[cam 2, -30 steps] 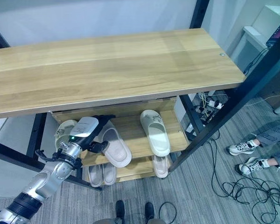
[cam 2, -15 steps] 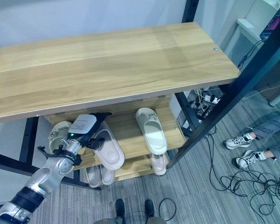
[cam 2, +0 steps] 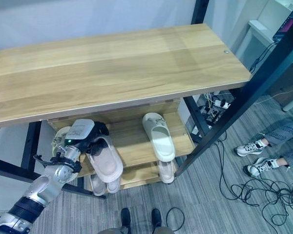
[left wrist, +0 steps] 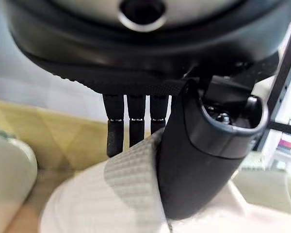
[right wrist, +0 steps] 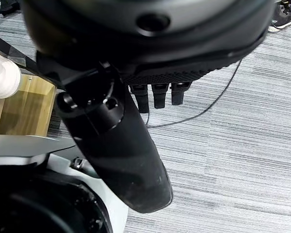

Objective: Arrange the slippers neatly on the shoe rack.

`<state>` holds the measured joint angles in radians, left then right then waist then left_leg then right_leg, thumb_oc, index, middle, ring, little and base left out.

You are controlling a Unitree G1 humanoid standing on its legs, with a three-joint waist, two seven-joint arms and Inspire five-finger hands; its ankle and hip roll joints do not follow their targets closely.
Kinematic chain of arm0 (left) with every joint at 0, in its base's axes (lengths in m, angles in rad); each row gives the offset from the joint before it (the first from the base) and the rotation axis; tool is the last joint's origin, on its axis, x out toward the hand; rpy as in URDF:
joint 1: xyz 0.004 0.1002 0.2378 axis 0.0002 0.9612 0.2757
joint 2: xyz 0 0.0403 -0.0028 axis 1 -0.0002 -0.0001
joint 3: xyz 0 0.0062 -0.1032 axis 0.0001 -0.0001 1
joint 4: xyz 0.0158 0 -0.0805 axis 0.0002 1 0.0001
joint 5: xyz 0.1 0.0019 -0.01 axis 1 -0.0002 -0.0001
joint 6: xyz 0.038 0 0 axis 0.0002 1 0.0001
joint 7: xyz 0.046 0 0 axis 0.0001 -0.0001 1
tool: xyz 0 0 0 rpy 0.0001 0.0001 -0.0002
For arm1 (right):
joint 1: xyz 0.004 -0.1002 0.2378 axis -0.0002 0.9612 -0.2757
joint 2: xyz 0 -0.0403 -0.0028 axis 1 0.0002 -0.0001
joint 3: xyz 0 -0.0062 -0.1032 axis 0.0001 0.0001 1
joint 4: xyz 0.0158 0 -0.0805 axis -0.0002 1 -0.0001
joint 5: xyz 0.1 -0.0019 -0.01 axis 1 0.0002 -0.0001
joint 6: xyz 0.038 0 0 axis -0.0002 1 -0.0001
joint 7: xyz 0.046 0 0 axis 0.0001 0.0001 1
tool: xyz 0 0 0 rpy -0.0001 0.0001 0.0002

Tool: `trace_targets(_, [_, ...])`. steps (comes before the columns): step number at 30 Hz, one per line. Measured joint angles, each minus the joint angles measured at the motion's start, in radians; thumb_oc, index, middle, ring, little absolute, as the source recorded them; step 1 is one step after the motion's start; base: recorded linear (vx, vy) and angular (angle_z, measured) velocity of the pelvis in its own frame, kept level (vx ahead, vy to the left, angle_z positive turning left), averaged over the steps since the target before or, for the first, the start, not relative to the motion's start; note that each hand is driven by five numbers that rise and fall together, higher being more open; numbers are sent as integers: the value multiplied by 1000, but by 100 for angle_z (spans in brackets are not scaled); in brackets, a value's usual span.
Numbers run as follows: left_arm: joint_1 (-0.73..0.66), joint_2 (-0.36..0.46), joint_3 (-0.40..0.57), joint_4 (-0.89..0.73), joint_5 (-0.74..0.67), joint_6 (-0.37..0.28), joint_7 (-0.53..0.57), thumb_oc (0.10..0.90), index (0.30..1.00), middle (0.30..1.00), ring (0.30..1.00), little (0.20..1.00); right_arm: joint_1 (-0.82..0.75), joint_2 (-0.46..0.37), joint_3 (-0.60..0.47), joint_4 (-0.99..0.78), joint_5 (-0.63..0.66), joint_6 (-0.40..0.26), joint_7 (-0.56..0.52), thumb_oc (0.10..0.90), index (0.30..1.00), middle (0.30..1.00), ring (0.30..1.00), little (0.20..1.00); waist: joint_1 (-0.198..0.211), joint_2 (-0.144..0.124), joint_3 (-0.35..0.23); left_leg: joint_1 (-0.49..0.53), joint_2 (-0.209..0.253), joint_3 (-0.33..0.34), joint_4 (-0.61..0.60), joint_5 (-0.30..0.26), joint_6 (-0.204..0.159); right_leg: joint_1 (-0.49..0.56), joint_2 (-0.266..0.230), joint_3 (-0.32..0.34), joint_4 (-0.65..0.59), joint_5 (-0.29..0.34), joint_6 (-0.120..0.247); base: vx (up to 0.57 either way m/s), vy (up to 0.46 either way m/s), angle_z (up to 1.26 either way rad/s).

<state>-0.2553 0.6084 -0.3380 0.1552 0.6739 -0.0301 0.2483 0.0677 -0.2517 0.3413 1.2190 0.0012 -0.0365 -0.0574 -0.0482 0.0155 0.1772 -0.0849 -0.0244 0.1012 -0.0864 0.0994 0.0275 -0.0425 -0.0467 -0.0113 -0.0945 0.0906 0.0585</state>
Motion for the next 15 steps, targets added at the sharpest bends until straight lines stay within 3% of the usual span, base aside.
trace_targets(7, [37,3,-50,-30,-1,-81,65,400,300,300,300,300,10,9,0,3,1,-25,-19,800,900,900,900,900,1,-13,8,14,0,0,0,-1,-1,14,0,0,0,-4,5,0,0,0])
trace_targets(15, [44,4,-113,-173,-34,-175,68,400,300,300,300,300,29,20,-7,3,2,-29,-38,800,900,900,900,900,-3,-21,13,61,-2,-25,0,-8,-2,72,-2,-26,0,-17,0,21,-14,9])
